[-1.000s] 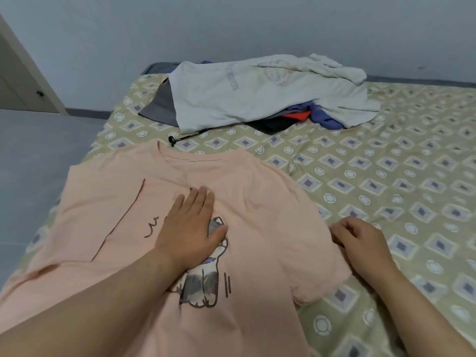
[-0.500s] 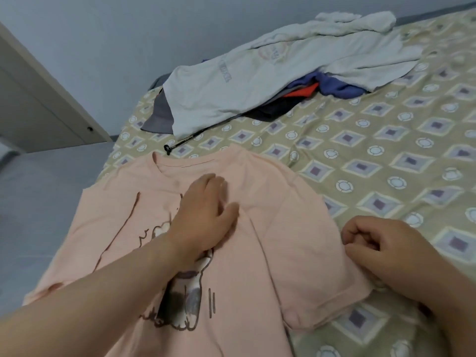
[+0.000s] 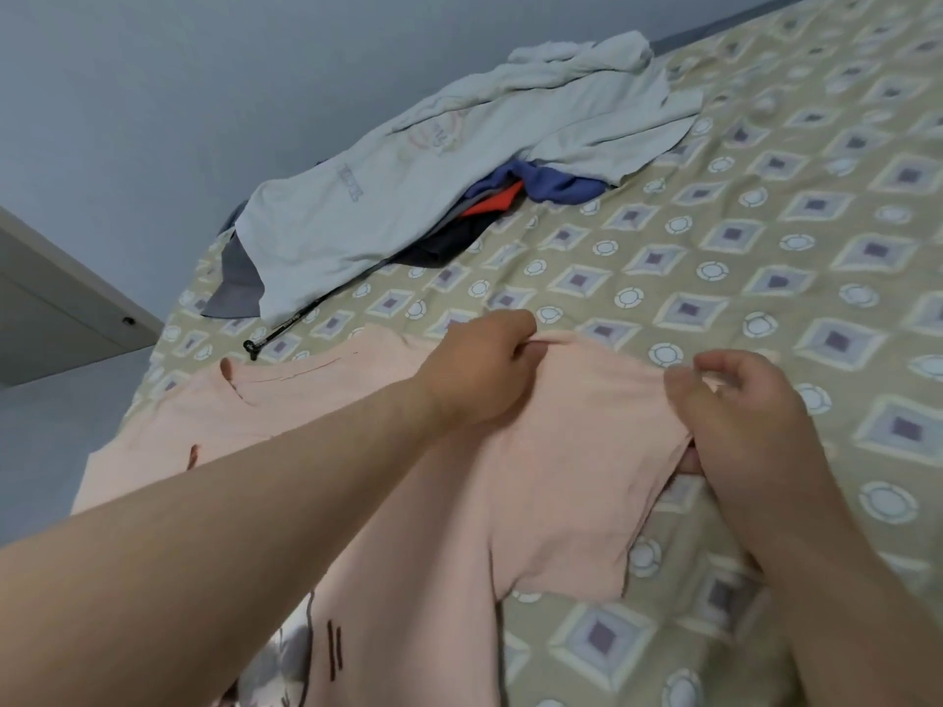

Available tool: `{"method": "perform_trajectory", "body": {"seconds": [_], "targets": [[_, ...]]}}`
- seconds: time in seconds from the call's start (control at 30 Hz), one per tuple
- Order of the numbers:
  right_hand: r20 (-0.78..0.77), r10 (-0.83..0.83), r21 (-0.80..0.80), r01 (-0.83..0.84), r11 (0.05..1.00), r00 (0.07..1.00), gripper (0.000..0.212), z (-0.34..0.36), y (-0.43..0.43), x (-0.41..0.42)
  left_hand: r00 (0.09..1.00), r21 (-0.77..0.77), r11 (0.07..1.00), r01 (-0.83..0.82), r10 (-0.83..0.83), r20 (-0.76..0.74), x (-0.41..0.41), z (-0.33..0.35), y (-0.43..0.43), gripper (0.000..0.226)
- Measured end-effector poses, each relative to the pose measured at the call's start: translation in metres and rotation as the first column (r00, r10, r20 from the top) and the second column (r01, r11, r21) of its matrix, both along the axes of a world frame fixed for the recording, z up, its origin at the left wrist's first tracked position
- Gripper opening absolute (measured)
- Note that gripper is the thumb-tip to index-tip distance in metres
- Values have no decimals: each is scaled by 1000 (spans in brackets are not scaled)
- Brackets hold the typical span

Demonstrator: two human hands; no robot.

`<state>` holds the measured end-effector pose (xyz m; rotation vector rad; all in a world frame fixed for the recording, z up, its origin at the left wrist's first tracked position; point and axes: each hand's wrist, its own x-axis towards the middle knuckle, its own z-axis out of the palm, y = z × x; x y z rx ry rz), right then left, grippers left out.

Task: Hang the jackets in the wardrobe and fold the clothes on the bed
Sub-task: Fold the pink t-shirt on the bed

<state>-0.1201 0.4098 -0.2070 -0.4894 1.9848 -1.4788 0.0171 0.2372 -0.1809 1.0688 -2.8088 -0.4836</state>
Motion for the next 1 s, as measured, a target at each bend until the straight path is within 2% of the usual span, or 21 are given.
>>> {"method": "perform_trajectory", "body": {"seconds": [0.03,0.07,0.1,0.17,0.23,0.33,0.4,0.5,0.57,0.63,0.67,0.7,0.73,0.8,0.83,0.87,0.93,0.97,1.0], "targets": [[69,62,23,-64,998,996,62,1,-1,3,998,1,999,-51,51,-40,-6,-2,-2,34],[72,129,45,-132,990,989,77,1,-1,6,995,4,996,-89,89,-49,-11,-4,-3,34],[24,213,71,-214,974,977,84,0,-2,11,994,-5,995,-103,102,-43,-15,-6,-4,35],[-79,343,117,-333,936,936,80,-1,-2,18,995,-58,994,-95,94,-13,-21,-12,-4,35],[-132,303,56,-298,953,944,70,-3,-1,18,996,-124,988,-90,87,-24,-28,-16,-7,33],[-138,-15,-79,4,997,990,54,-5,-1,9,994,-235,969,-81,60,-97,-44,-21,-17,23],[-137,-98,-80,88,993,986,48,-7,-3,6,998,-300,953,-42,26,-60,-53,-29,-20,22],[-195,5,17,-2,1000,981,58,-8,-4,9,997,-335,939,-81,72,-39,-55,-36,-18,22],[-215,122,23,-120,993,969,74,-7,-4,13,988,-380,917,-122,74,-139,-48,-32,-10,24],[-193,180,-20,-187,982,965,82,-6,-5,14,964,-388,916,-103,-4,-266,-35,-28,8,30],[-169,167,-57,-179,982,971,84,-6,-5,14,954,-351,936,-31,-77,-289,-26,-29,20,36],[-138,146,-103,-161,982,980,86,-6,-6,14,959,-269,960,75,-143,-244,-18,-30,35,45],[-107,138,-159,-154,975,985,89,-6,-6,14,972,-178,970,165,-190,-135,-10,-33,49,54],[-53,199,-283,-206,937,979,96,-7,-6,16,977,-67,976,206,-202,67,-1,-39,62,66],[-37,250,-334,-248,909,968,98,-7,-6,18,980,-23,982,186,-184,71,-2,-40,63,67],[-26,286,-371,-275,887,958,98,-6,-6,19,989,66,987,144,-146,22,-4,-35,65,65],[63,273,-447,-217,868,960,91,-3,-7,20,975,317,946,72,0,-221,-14,-22,70,54],[190,253,-497,-129,858,949,83,0,-8,20,929,434,898,68,102,-356,-20,-16,75,43],[345,251,-542,-26,840,905,74,3,-9,19,877,544,837,63,213,-430,-26,-10,80,34]]}}
